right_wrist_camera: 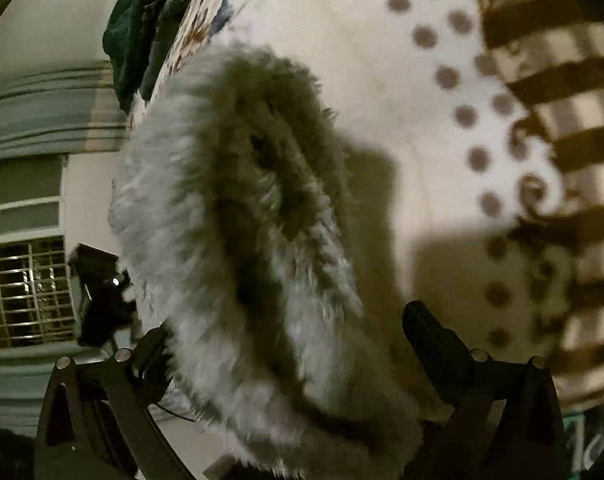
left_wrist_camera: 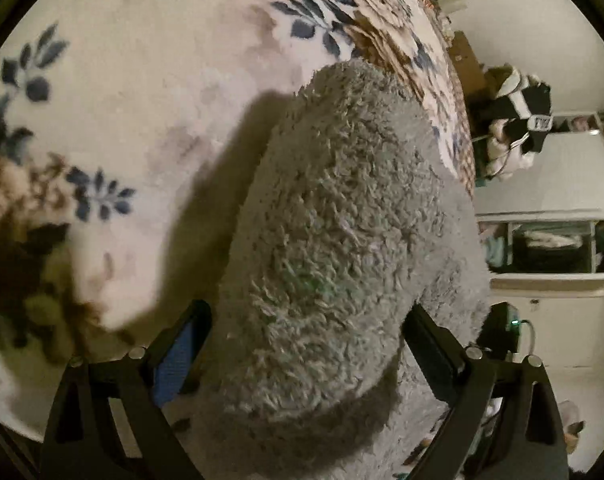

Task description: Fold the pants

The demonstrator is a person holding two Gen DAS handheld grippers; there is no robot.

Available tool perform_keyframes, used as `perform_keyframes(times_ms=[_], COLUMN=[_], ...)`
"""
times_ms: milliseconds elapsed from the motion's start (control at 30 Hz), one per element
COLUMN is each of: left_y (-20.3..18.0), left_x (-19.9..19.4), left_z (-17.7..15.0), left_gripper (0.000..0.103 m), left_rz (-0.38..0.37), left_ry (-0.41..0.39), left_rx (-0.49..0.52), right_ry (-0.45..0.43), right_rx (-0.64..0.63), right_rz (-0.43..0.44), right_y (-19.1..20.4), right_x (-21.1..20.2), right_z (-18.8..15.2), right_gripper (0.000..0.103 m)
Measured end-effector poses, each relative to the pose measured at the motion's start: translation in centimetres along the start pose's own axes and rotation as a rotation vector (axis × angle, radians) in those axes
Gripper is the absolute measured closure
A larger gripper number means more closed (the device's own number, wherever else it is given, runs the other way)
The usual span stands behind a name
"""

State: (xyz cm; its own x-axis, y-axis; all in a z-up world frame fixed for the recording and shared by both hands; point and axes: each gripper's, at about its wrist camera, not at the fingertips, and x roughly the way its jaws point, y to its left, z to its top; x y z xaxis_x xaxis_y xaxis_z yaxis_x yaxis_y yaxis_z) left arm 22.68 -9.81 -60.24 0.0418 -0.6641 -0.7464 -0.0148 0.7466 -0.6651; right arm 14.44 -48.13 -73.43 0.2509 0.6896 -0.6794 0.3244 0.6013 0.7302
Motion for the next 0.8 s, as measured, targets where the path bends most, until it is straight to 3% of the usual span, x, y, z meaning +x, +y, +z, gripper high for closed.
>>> perform_keyframes(times_ms=[167,200,300,367,500,800], left_y=[-0.2,-0.3,-1.2,-1.6,-3.1,-7.8], left_x=[-0.1,-0.2,-1.1,-1.8,-3.1,-8.2], left_z=[0.1,0.0,-0.1,0.0,-0.1,1.6], left_gripper=[0.008,0.011,0.055,0.063,0.067,0.067], left_rz=[-0.042,-0.048,-0.070,-0.076,-0.072,-0.078], left_ry=[-0.001,-0.006,-0.021,-0.034,-0.045,-0.103], left_rx=[-0.018,-0.009,0.008,0.005,0.023,0.054], right_ry=[-0.012,-0.008,-0.012,-0.027,-0.055,-0.090], right_rx=[0.070,0.073,0.062,0.062,0.046,0.020], right_rz=[0.094,0.114,0.105,0.106,0.097,0.096], right_y=[-0.7,-0.7,-0.2,0.0,0.4,4.0], right_x=[0.6,0.6,1.0,0.5,-1.8,-6.3], right_z=[0.6,0.6,0.6,0.2,-1.3,-1.9], right_gripper=[0.001,0.014,0.034,0.045,0.055,0.057])
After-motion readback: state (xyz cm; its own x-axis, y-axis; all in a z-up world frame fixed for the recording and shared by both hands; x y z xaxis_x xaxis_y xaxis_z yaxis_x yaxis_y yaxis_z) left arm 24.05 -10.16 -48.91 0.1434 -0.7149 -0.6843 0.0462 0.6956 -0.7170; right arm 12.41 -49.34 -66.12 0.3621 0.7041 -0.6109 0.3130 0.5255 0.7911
